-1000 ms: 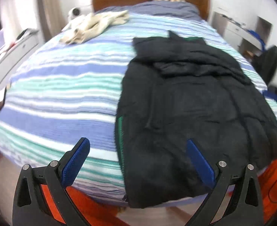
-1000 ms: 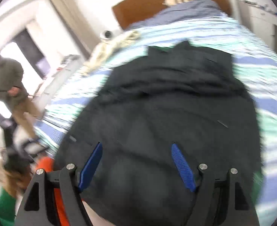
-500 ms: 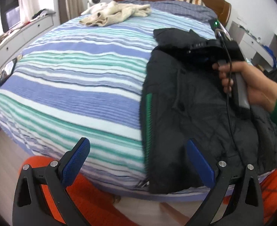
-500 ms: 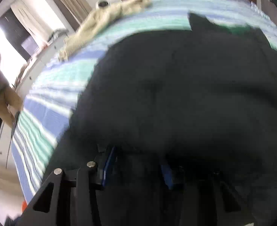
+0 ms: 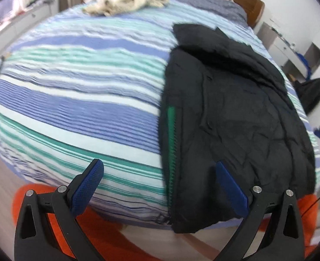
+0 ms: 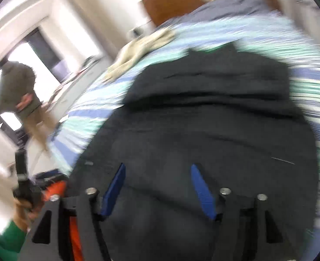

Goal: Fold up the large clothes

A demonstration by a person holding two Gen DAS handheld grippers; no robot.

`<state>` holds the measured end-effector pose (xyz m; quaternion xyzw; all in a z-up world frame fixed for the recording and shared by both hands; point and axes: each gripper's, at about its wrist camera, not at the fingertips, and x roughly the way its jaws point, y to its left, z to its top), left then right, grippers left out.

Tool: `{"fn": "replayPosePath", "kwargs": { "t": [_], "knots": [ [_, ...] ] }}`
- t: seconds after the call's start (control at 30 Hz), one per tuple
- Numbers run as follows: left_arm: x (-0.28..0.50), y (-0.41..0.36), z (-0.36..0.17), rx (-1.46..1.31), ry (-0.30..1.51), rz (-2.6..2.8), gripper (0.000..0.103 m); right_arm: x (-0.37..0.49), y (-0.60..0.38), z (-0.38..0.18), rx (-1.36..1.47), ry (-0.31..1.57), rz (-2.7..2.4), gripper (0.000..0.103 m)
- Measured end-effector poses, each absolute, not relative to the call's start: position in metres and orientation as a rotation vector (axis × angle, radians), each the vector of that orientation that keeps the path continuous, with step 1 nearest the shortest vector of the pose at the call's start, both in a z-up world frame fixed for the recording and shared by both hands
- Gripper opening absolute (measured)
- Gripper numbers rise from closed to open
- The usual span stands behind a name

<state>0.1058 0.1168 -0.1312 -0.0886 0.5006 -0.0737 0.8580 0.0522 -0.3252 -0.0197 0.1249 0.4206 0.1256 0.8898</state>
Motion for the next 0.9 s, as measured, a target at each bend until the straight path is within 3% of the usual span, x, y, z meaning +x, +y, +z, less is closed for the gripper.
{"fn": "replayPosePath", "kwargs": {
  "t": [0.2,0.37,0.43,0.5,0.77,0.9],
  "knots": [
    [0.112,0.090,-0.162,-0.194,1.131,-0.257,0.102,-0.036,-0.434,-0.054,0.491,0.999,0.050,0.077],
    [0.108,0.085,-0.160,-0.212,1.155,-0.290,0.101,-0.055,-0.418,-0.084,0.559,1.052,0.140,0.077],
    [0.104,0.083,-0.159,-0.215,1.178,-0.305,0.092,-0.051,-0.416,-0.093,0.542,1.071,0.177,0.077],
    [0.099,0.076,-0.158,-0.183,1.190,-0.315,0.076,-0.051,-0.411,-0.095,0.514,1.099,0.210,0.077],
    [0.094,0.075,-0.148,-0.160,1.170,-0.289,0.043,-0.030,-0.407,-0.087,0.545,1.114,0.228,0.077],
    [0.094,0.075,-0.137,-0.140,1.167,-0.279,0.028,-0.036,-0.402,-0.078,0.465,1.130,0.190,0.063]
  ]
}}
